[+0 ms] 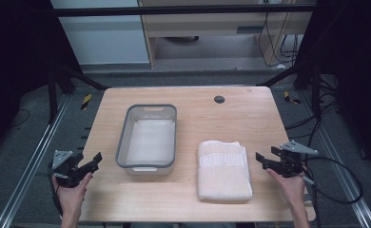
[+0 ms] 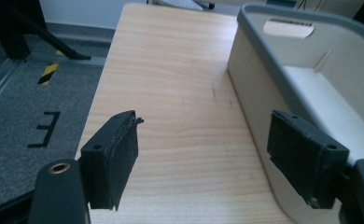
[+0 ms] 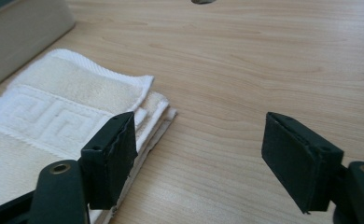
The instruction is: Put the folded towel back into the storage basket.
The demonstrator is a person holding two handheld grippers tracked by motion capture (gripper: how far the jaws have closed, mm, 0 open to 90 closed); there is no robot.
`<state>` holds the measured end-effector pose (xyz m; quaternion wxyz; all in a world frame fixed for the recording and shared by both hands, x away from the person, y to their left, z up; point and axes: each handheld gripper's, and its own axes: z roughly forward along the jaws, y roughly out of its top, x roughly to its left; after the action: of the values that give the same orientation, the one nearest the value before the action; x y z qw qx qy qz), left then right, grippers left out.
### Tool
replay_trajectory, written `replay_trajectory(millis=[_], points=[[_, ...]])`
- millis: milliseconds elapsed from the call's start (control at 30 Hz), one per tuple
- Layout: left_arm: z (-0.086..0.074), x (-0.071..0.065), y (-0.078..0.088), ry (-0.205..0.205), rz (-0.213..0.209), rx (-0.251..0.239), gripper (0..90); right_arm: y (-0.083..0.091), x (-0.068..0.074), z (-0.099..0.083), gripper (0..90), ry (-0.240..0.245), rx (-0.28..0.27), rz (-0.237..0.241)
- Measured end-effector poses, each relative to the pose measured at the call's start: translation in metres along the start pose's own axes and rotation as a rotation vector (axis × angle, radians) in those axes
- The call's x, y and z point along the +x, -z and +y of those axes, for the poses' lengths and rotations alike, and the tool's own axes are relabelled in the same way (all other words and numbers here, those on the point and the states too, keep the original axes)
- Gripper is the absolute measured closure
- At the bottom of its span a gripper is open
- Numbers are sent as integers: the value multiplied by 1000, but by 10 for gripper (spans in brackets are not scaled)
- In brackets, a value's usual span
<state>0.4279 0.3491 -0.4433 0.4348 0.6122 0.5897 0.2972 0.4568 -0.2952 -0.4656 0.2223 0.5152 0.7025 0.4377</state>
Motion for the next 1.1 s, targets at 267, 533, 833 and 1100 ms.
replay_trajectory(millis=[267,533,833,1100], points=[[10,-14,11,-44,-30,-33,260,10,4,6,281,17,-22,-5],[18,-34,20,-62,-102,-65,300,17,5,11,309,15,-37,12],[20,-59,20,-111,-151,-57,308,23,7,18,316,-4,-57,29],[23,-82,22,-125,-206,-54,304,28,6,23,345,-5,-68,32]])
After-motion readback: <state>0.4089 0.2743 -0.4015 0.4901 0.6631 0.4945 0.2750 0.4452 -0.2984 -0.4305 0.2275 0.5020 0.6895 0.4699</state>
